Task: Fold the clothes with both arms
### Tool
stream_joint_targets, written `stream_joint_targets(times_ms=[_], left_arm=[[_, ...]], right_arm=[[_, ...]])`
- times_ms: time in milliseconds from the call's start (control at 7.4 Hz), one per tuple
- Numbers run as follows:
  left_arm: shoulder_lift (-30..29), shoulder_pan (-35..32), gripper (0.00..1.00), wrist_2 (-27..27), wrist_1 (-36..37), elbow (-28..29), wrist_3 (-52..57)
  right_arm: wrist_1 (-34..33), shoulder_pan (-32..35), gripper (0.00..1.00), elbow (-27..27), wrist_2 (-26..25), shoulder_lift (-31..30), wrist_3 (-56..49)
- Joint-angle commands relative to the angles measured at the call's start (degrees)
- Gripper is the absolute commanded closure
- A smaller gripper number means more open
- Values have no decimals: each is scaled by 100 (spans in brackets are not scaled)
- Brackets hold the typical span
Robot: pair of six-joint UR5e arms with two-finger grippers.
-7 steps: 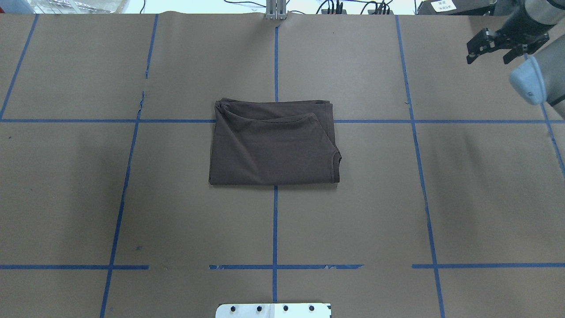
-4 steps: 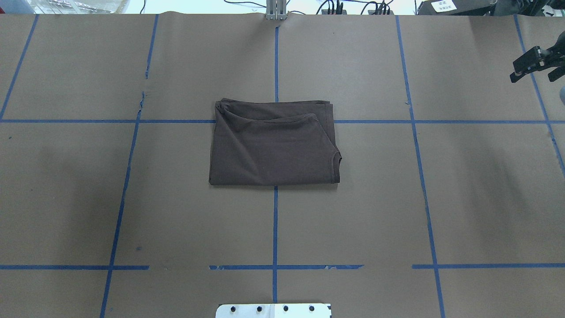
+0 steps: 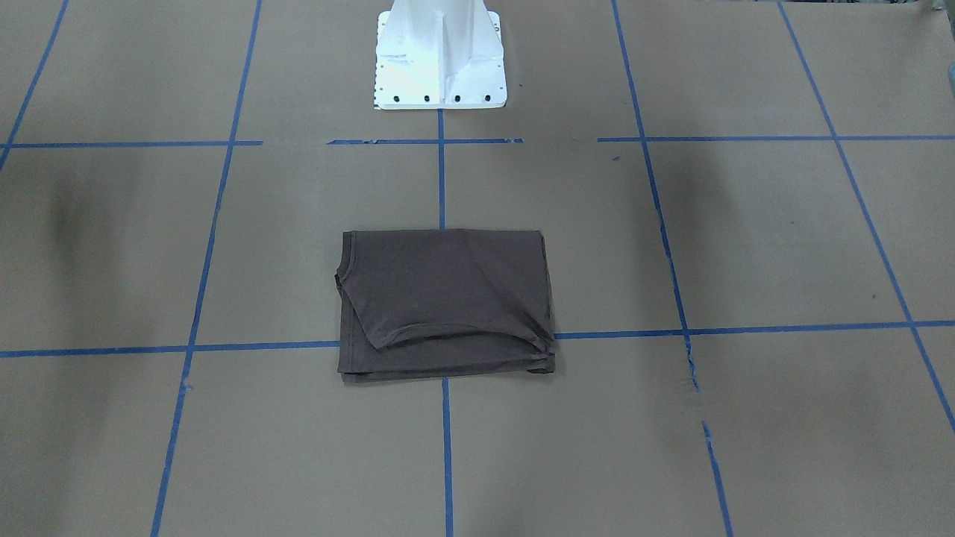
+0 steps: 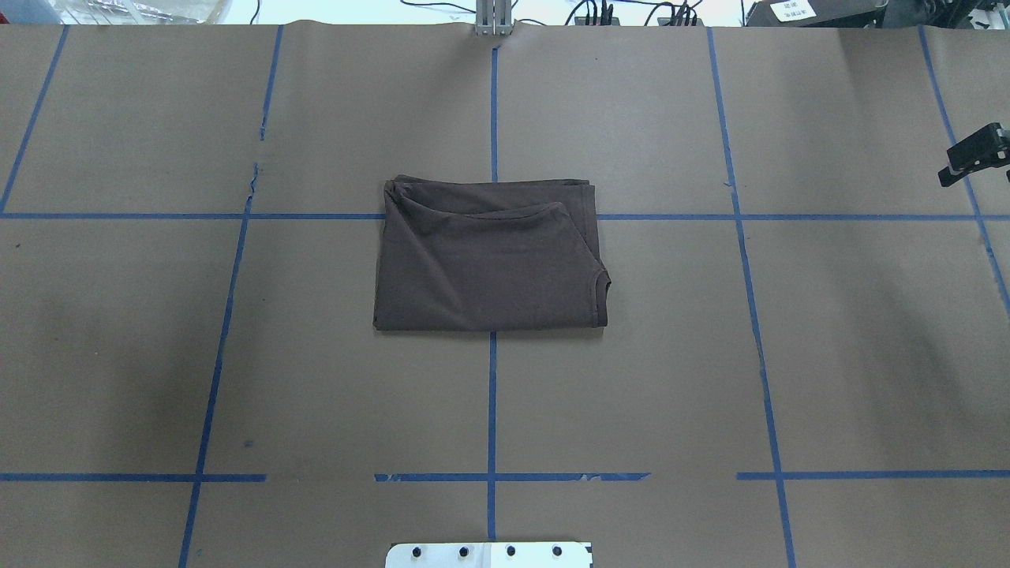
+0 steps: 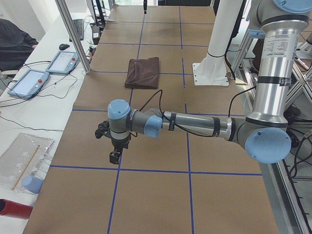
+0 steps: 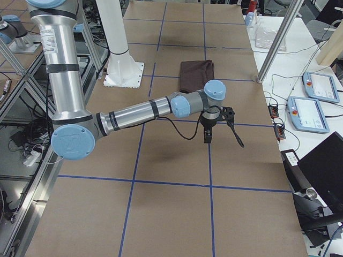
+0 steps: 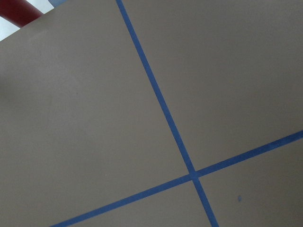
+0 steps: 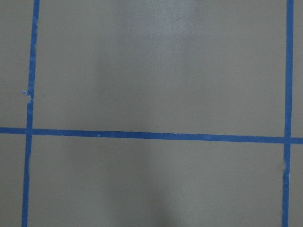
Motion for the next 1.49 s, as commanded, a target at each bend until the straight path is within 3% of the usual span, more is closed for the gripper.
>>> stream_joint_targets(times_ms=[0, 135, 541, 811, 1351], left_arm=[[251, -401, 0, -494, 455, -96, 1006], [278, -483, 0, -725, 464, 105, 1152], [313, -492, 0, -736, 456, 107, 1154], [304, -492, 0, -727, 447, 107, 1119], [313, -510, 0, -736, 456, 107, 1093]], right_arm=[[-57, 267, 0, -23, 149, -293, -893], [-58, 417, 0, -50, 140, -477, -1204], [-5, 934, 0, -454, 79, -839, -1504], [-67, 1665, 0, -918, 149, -874, -2749], [-269, 1772, 0, -850, 411, -900, -2772]])
